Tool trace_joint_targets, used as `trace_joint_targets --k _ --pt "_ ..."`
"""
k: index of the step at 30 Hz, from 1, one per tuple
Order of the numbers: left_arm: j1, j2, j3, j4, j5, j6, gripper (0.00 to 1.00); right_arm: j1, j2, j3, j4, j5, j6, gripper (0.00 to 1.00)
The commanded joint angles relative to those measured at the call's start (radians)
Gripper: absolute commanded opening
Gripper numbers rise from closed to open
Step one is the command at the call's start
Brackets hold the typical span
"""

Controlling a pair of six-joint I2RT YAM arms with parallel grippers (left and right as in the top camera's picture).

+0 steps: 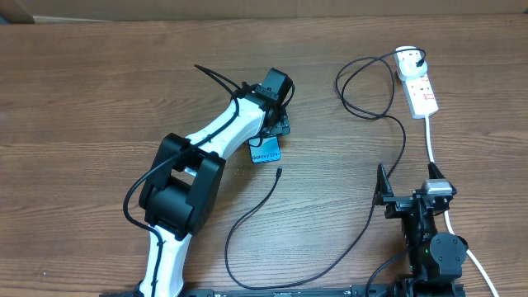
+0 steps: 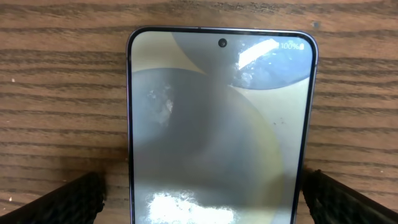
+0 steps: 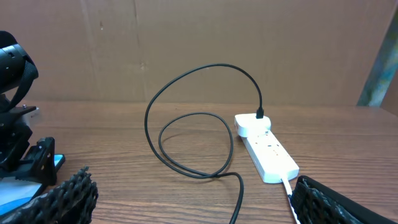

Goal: Plug charger to phone and switch on socket

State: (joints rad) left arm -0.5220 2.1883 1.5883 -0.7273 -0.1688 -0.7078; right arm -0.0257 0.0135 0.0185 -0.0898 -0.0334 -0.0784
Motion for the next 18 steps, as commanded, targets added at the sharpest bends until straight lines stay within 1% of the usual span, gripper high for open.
trace_joint_targets --k 1,14,18 --pt "-0.002 0.029 -0.011 0.006 0.024 -0.026 1.00 -0.003 -0.011 -0.010 0.006 0.010 -0.002 1.00" --pt "-0.002 0.029 -0.011 -0.002 0.024 -0.025 0.99 -0.003 -0.011 -0.010 0.006 0.010 -0.002 1.00" --pt "-0.002 0.029 -0.011 -0.005 0.029 -0.025 0.91 -0.003 -0.011 -0.010 0.006 0.010 -0.002 1.00"
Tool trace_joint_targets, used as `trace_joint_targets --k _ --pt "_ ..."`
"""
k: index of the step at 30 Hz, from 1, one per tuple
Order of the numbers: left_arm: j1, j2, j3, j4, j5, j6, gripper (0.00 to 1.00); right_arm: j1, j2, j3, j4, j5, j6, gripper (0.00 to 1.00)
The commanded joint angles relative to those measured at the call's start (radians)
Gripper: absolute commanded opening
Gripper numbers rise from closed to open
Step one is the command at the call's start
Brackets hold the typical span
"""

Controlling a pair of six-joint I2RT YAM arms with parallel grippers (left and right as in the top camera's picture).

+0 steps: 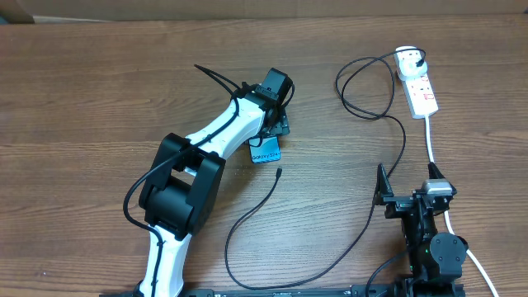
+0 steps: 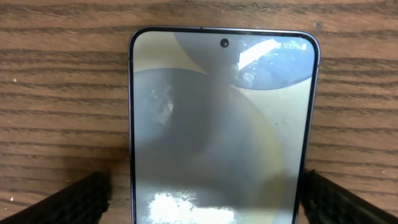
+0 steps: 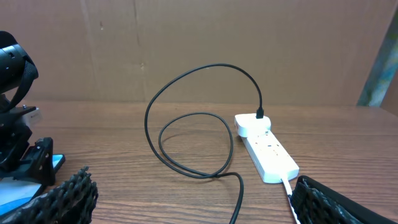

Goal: Plug charger to phone and switch on socket

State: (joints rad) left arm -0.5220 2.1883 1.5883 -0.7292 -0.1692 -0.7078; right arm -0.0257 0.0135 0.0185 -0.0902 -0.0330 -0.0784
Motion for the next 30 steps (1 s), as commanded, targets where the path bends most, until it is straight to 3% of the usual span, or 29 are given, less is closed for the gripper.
trace_joint_targets --k 1,8,11,24,27,30 --pt "-0.002 0.029 -0.011 -0.003 0.032 -0.025 0.90 -0.003 -0.011 -0.010 0.006 0.010 -0.002 1.00" --pt "-0.002 0.029 -0.011 -0.005 0.032 -0.026 0.90 -0.003 -0.011 -0.010 0.006 0.010 -0.002 1.00" --pt "-0.002 0.029 -0.011 -0.007 0.032 -0.026 0.83 -0.003 -0.011 -0.010 0.006 0.010 -0.002 1.00" --pt "-0.002 0.029 -0.011 -0.018 0.033 -0.026 0.82 -0.003 -0.011 -0.010 0.006 0.010 -0.002 1.00" --pt "-0.002 0.029 -0.011 -0.018 0.033 -0.026 0.76 -0.003 -0.011 -0.010 0.006 0.010 -0.002 1.00" --pt "-0.002 0.029 -0.011 -0.018 0.040 -0.026 0.75 -0.003 -0.011 -0.010 0.006 0.010 -0.002 1.00"
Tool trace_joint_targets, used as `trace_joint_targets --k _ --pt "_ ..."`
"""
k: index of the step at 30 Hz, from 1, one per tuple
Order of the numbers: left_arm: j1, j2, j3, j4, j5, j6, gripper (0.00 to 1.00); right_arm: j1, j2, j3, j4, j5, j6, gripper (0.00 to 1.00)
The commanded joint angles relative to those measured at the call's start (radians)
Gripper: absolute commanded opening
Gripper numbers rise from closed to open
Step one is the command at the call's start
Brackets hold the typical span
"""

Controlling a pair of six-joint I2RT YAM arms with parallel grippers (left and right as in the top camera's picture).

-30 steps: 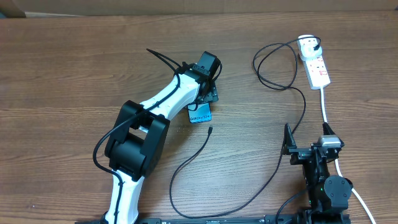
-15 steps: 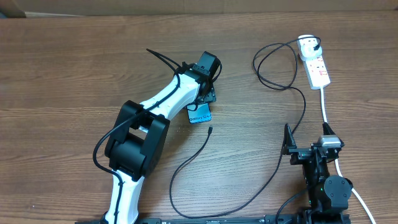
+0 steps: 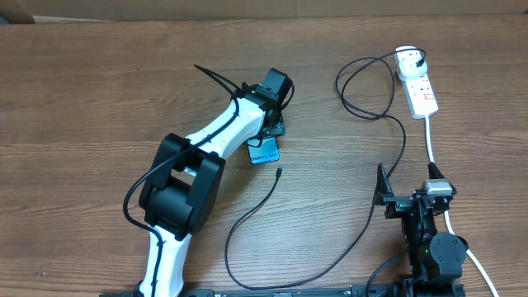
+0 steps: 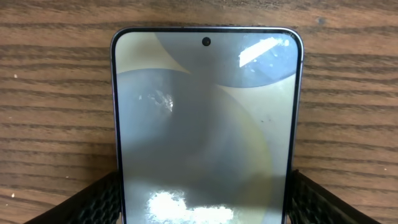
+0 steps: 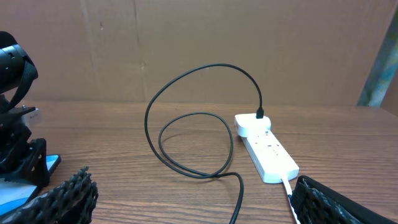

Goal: Plug charger to phone and switch on socket

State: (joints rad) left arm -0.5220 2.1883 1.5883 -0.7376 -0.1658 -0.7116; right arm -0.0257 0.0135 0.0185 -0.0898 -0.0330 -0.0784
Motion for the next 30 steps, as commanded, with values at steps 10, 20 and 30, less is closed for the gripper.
trace_joint_targets --k 10,20,30 --pt "-0.002 0.029 -0.011 -0.011 0.037 -0.022 0.76 -0.003 -0.011 -0.010 0.006 0.010 -0.002 1.00" --pt "-0.002 0.027 -0.008 -0.021 0.055 -0.022 0.71 -0.003 -0.011 -0.010 0.006 0.010 -0.002 1.00" --pt "0.000 0.012 0.014 -0.062 0.059 -0.022 0.70 -0.003 -0.011 -0.010 0.006 0.010 -0.002 1.00"
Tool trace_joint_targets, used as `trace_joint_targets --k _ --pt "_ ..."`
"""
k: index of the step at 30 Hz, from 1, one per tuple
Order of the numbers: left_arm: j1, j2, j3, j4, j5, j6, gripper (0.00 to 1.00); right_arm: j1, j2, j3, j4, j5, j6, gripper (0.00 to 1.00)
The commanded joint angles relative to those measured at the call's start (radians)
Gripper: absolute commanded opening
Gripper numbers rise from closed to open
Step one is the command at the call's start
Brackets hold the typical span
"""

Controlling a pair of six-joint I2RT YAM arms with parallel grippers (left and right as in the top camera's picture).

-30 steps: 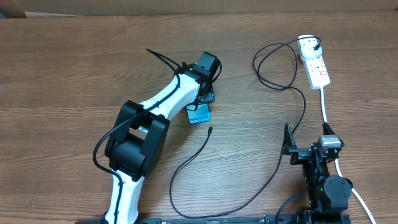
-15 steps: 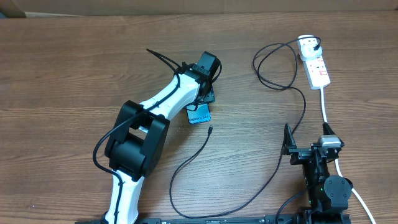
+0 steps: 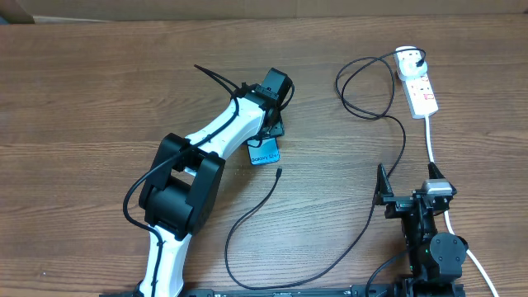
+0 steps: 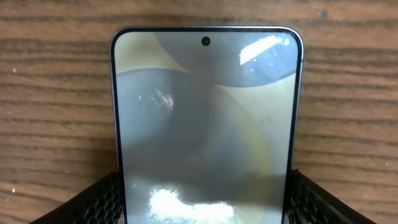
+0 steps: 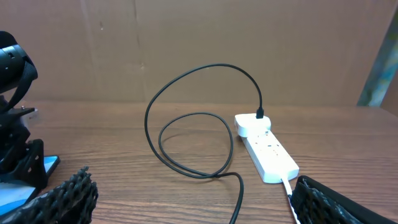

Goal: Plug charger to phone and switch on socket
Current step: 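Lift the phone with the left gripper and raise it upright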

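Observation:
The phone (image 4: pixel 205 124) lies face up on the wooden table, screen lit, camera hole at its far end. My left gripper (image 4: pixel 203 202) is shut on it, one finger (image 4: pixel 99 199) against each long edge. From overhead the left gripper (image 3: pixel 272 128) covers most of the phone (image 3: pixel 265 153). The black charger cable (image 3: pixel 403 140) runs from the plug (image 3: pixel 410 58) in the white power strip (image 3: pixel 421 89), and its free end (image 3: pixel 279 172) lies just below the phone. My right gripper (image 5: pixel 193 199) is open and empty near the front edge.
The cable loops (image 5: pixel 147 118) over the table between the phone and the power strip (image 5: pixel 267 154). A white lead (image 3: pixel 431 144) runs from the strip past the right arm. A cardboard wall (image 5: pixel 199 43) stands behind the table.
First my left fingers stood wide apart on either side of the phone, with wood showing between. A little later the gaps were smaller. By a second ago both fingers were against the phone's edges, and they stay so. The right arm has kept still.

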State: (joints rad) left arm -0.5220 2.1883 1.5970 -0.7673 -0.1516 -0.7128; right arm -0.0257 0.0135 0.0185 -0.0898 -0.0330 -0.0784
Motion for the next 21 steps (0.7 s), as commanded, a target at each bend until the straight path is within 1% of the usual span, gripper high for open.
trace_joint_targets --k 1,8,12,16,20,21 --pt "0.000 0.005 0.011 -0.043 0.045 -0.021 0.69 -0.003 -0.011 -0.010 0.006 0.010 -0.002 1.00" --pt "0.001 -0.049 0.050 -0.133 0.062 -0.021 0.69 -0.003 -0.011 -0.010 0.006 0.010 -0.002 1.00" --pt "0.014 -0.092 0.051 -0.148 0.127 -0.021 0.69 -0.003 -0.011 -0.010 0.006 0.010 -0.002 1.00" --pt "0.041 -0.128 0.051 -0.144 0.225 -0.022 0.68 -0.003 -0.011 -0.010 0.006 0.010 -0.002 1.00" --pt "0.089 -0.152 0.051 -0.145 0.406 -0.026 0.64 -0.003 -0.011 -0.010 0.006 0.010 -0.002 1.00" --pt "0.105 -0.156 0.051 -0.145 0.473 -0.028 0.64 -0.003 -0.011 -0.010 0.006 0.010 -0.002 1.00"
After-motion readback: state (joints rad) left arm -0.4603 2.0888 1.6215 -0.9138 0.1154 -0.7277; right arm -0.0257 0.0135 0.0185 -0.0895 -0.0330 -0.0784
